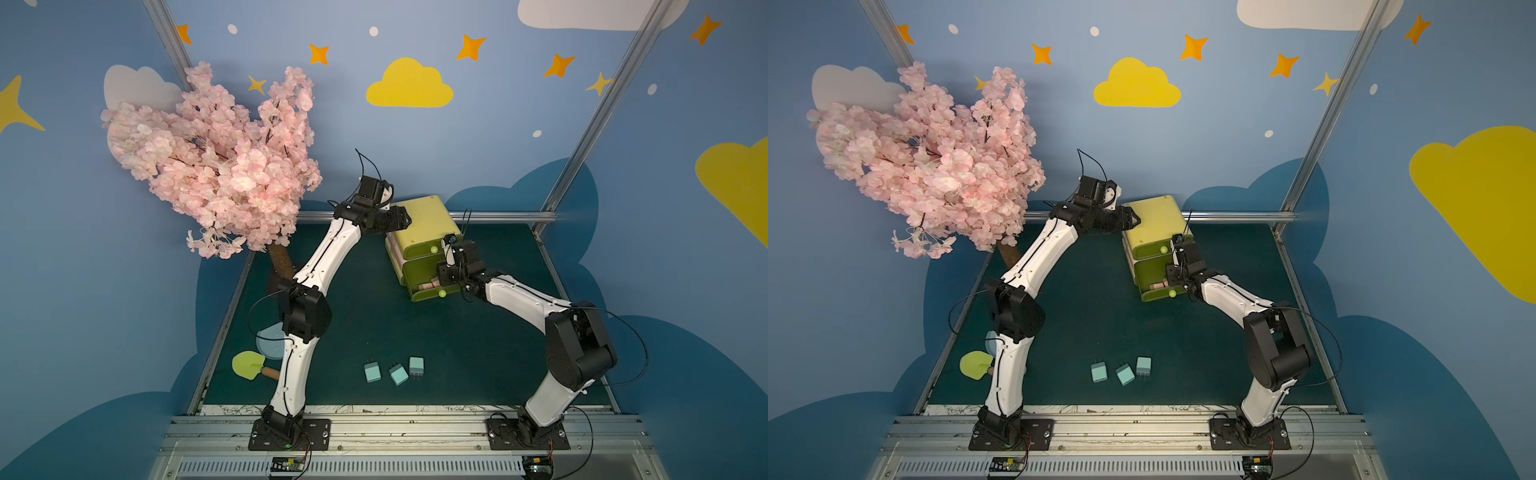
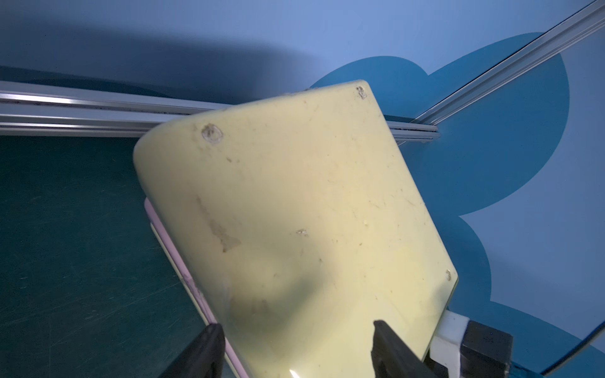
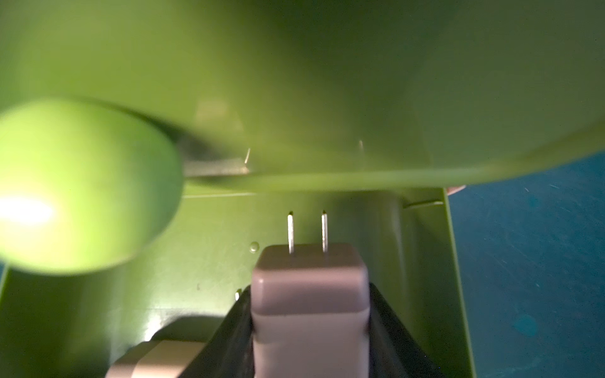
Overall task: Place the plugs into the drawer by color
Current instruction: Place the plug in the drawer, then close the drawer in the storage box.
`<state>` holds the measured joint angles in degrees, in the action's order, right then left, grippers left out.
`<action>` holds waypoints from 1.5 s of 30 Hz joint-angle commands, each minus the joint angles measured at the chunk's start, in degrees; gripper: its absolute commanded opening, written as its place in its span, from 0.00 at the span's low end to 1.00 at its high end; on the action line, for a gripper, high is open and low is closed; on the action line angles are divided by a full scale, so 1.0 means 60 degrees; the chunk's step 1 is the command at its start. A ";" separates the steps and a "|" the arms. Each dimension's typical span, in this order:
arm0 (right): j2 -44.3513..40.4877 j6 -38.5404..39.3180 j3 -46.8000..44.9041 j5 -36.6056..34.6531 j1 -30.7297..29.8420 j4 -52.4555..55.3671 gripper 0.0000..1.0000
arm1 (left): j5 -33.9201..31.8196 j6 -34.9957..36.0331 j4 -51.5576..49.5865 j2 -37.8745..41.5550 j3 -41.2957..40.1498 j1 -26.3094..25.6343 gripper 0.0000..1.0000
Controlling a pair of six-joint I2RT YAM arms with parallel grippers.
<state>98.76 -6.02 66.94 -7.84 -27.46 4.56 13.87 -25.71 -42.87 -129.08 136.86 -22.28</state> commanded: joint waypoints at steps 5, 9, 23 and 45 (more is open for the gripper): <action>-0.0006 0.0050 0.0102 0.0215 0.0034 -0.0311 0.63 | -0.0022 0.0184 -0.0171 -0.0134 0.0084 0.0004 0.73; -0.0563 0.0058 0.0093 0.0385 0.0086 0.0050 0.70 | -0.0017 0.0195 -0.0179 -0.0120 0.0086 -0.0007 0.73; -0.4337 -0.1218 -0.3056 0.1314 0.0316 -0.0244 0.62 | -0.0016 0.0111 -0.0135 -0.0123 -0.0203 0.0079 0.73; -0.2822 -0.1650 -0.4270 0.1819 -0.0520 -0.1786 0.34 | -0.0215 0.0109 -0.0238 -0.0232 -0.0368 0.0132 0.72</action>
<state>80.31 -15.68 39.92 3.03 -29.93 -4.38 12.21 -25.69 -43.68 -129.21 135.20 -21.76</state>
